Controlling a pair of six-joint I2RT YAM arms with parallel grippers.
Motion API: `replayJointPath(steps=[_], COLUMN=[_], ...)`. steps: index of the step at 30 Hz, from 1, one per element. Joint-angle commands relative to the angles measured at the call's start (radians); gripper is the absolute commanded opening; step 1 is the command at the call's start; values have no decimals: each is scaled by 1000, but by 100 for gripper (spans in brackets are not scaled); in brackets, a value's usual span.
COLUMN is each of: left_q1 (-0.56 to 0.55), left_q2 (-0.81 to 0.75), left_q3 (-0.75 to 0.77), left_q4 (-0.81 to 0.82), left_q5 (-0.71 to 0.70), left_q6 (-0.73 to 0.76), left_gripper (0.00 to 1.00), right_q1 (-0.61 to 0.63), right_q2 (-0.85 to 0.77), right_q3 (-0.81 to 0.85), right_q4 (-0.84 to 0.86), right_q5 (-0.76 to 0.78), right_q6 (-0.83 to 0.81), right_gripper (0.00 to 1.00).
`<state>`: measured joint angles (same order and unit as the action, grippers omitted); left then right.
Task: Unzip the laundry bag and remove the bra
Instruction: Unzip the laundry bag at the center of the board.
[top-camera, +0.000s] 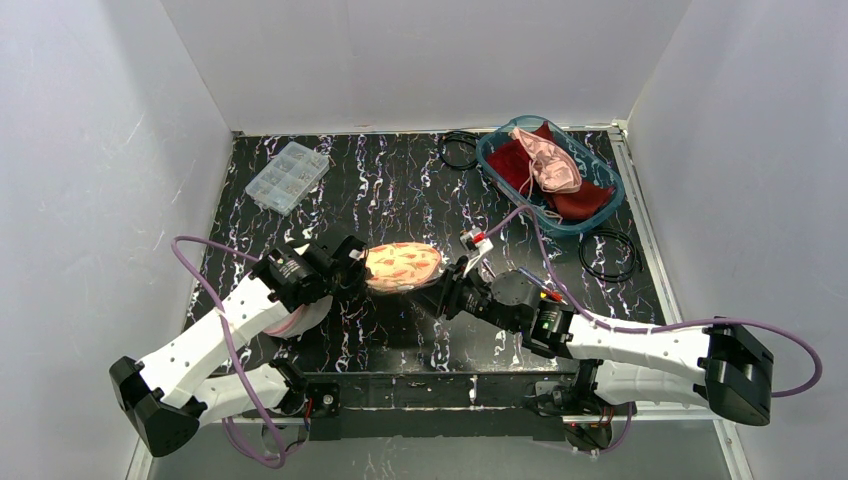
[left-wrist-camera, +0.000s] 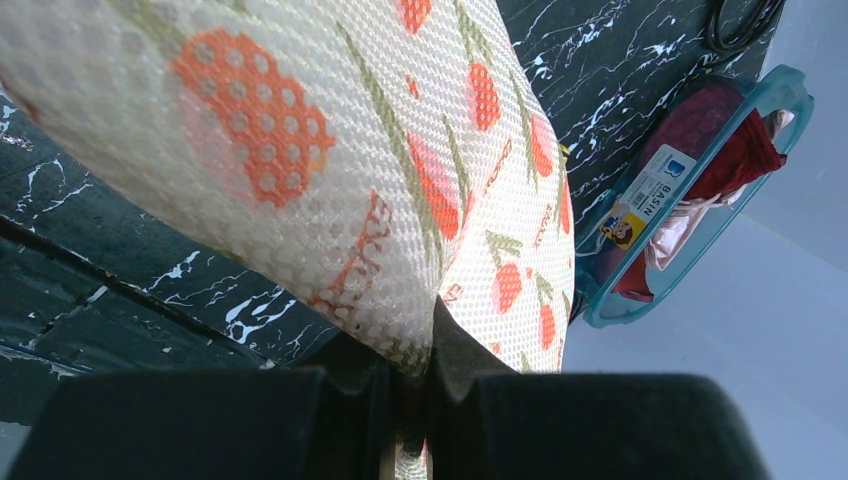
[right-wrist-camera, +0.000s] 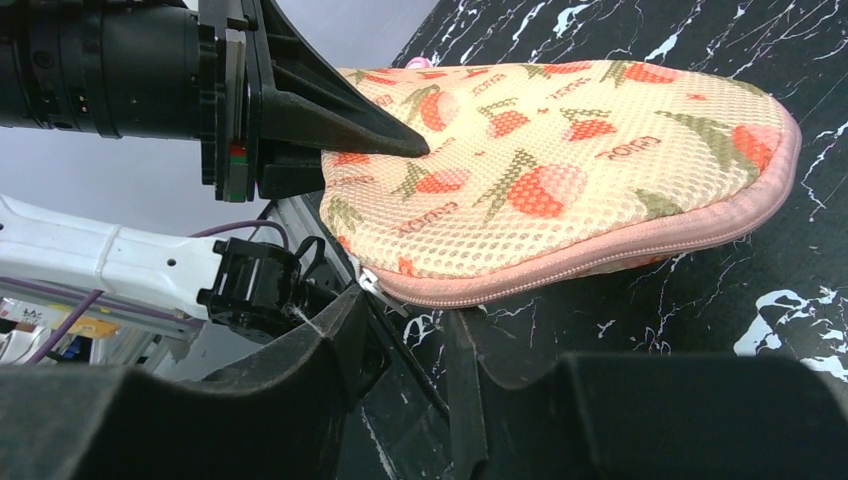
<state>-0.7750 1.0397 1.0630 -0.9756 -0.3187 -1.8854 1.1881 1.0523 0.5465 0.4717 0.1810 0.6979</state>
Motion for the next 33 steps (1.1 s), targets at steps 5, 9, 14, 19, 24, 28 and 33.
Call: replayJointPath(steps=[5, 9, 14, 19, 24, 28, 33], left_q1=[1, 2, 1, 1, 2, 1, 1], left_q2=[-27, -26, -24, -21, -21, -23, -31], left_q3=[9, 9, 9, 6, 1, -4, -18], left_q4=[-37, -37, -37, -37, -35, -35, -23], left_q5=[-59, -60, -60, -56, -56, -56, -57], left_q6=[-10, -7, -5, -4, -6, -5, 16], left_gripper=[0, 0, 0, 0, 0, 0, 0], right_q1=[7, 6, 7, 7, 7, 7, 6], right_q2=[8, 10, 12, 10, -7, -40, -110], right_q3=[50, 52, 53, 51, 40, 26, 6], right_q4=[45, 45, 46, 40, 14, -20, -129], right_q5=[8, 5, -4, -8, -3, 14, 96], right_q6=[-23, -28, -30, -34, -38, -46, -52], right_gripper=[36, 32, 23, 10, 1, 1, 1])
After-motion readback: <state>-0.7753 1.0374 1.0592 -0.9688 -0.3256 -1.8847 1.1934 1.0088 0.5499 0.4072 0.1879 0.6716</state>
